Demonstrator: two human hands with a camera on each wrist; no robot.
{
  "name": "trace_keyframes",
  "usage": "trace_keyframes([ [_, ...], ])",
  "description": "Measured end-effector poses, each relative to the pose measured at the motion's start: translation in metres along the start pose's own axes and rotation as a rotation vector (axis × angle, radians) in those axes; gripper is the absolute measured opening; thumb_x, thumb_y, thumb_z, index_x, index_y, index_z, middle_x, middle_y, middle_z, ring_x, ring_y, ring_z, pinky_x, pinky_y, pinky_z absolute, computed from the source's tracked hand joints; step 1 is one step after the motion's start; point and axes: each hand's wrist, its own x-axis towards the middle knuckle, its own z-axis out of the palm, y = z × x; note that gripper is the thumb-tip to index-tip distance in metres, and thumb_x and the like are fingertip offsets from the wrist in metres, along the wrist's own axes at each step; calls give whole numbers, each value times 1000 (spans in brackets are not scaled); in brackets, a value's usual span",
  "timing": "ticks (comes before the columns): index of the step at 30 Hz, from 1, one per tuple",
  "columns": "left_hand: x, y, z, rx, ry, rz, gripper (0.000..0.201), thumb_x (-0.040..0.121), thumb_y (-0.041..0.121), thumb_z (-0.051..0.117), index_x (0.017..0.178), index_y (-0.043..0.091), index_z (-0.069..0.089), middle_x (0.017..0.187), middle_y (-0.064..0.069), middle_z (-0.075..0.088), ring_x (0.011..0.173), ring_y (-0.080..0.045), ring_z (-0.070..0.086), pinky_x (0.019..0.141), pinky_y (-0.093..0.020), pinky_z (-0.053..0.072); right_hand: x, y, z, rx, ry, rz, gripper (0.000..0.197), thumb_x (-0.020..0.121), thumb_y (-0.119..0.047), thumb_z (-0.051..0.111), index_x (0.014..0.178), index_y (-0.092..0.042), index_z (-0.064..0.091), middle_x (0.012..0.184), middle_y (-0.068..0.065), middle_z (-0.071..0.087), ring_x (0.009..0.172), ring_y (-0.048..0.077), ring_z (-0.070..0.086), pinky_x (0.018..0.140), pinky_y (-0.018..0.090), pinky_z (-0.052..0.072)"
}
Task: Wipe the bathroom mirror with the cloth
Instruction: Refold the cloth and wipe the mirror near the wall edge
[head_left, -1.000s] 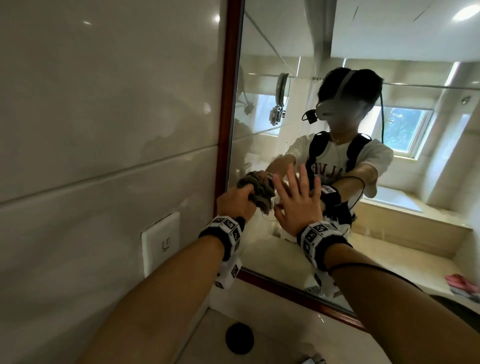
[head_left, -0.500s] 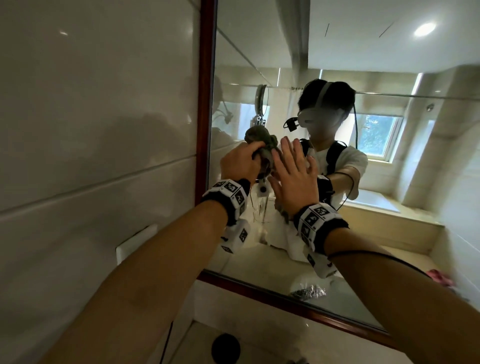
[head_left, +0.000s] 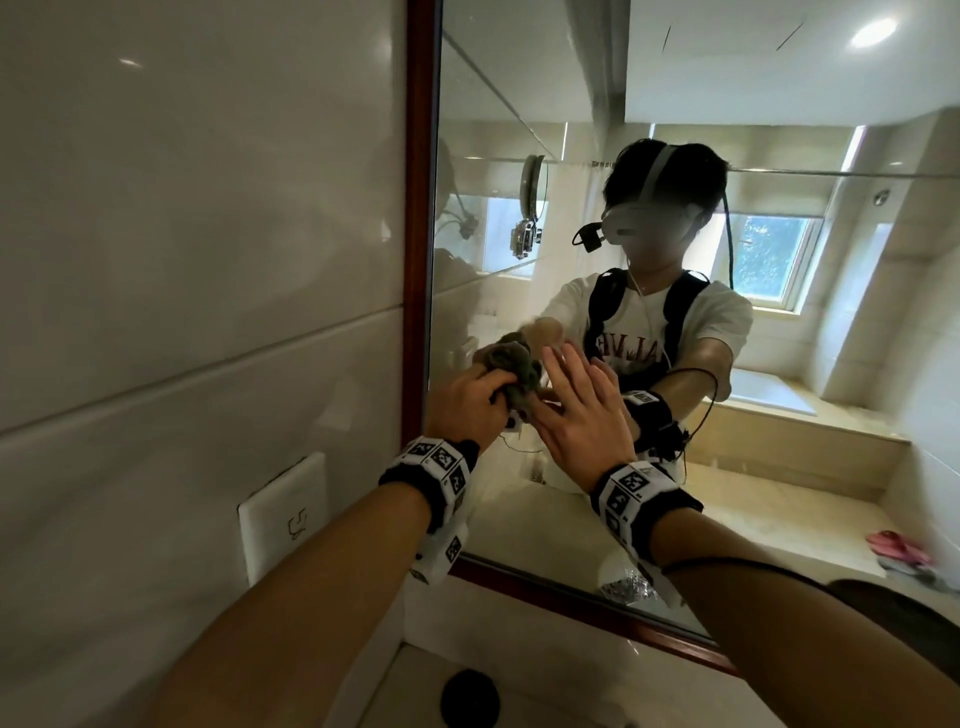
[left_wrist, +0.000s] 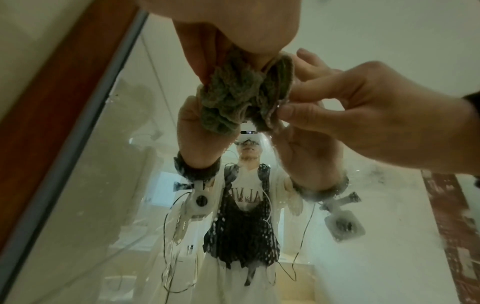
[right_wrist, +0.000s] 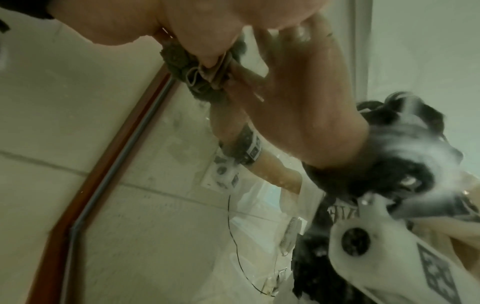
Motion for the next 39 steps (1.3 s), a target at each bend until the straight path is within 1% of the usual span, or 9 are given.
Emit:
trace_keyframes([
  [4,8,-2,-6,36,-9,-60,20,74,7,70,86,22,76,80,-1,72,65,-25,65,55,-21,44,11,-3,-3,6,4,3,38,96,-37,53,133,-29,56,158,13,24,147,34,18,116,52,21],
  [9,60,1,-28,21,24,-184,28,85,14,58,106,27,71,102,-3,69,90,-25,63,72,-33,52,65,-5,-26,14,7,139,49,96,-42,43,143,-29,44,160,15,18,148,35,12,118,50,12],
  [16,108,0,-50,29,46,-134,27,87,7,57,109,16,70,113,-11,57,103,-29,55,83,-35,49,118,18,-43,-28,34,100,51,95,-45,41,145,-37,38,161,18,10,148,37,7,118,49,10],
  [18,99,2,-43,27,82,-129,25,84,7,58,103,17,71,110,-9,59,98,-27,57,75,-36,51,108,14,-39,-12,28,109,49,94,-43,45,142,-33,42,160,18,11,148,38,8,118,49,11],
  [21,75,2,-28,39,93,-58,20,79,11,60,95,15,72,107,-7,64,92,-27,60,65,-27,44,78,9,-27,-9,-23,116,47,94,-41,48,140,-31,45,161,17,12,149,37,7,119,50,13],
  [28,-1,2,15,29,64,60,27,76,20,46,78,15,72,97,-6,67,81,-30,62,54,-33,51,-12,-3,-8,-26,-142,89,50,94,-38,48,143,-28,43,161,15,11,149,33,6,119,50,11],
  [32,-37,10,29,41,-51,39,10,74,10,65,79,17,71,96,-6,66,78,-29,62,46,-30,46,-57,-13,-2,-30,-194,107,54,92,-36,51,145,-28,38,162,12,11,150,32,7,119,51,11],
  [36,-64,20,39,59,-108,35,11,73,13,62,77,20,70,89,-4,64,75,-28,61,44,-30,46,-86,-13,-5,-37,-298,96,60,88,-37,55,144,-28,38,162,12,6,150,32,2,119,52,8],
  [39,-78,23,48,65,-166,6,17,68,6,72,78,20,70,93,-5,65,79,-29,61,43,-29,44,-101,-15,-8,-26,-353,107,64,85,-38,58,145,-29,37,162,12,3,150,31,-2,119,51,6],
])
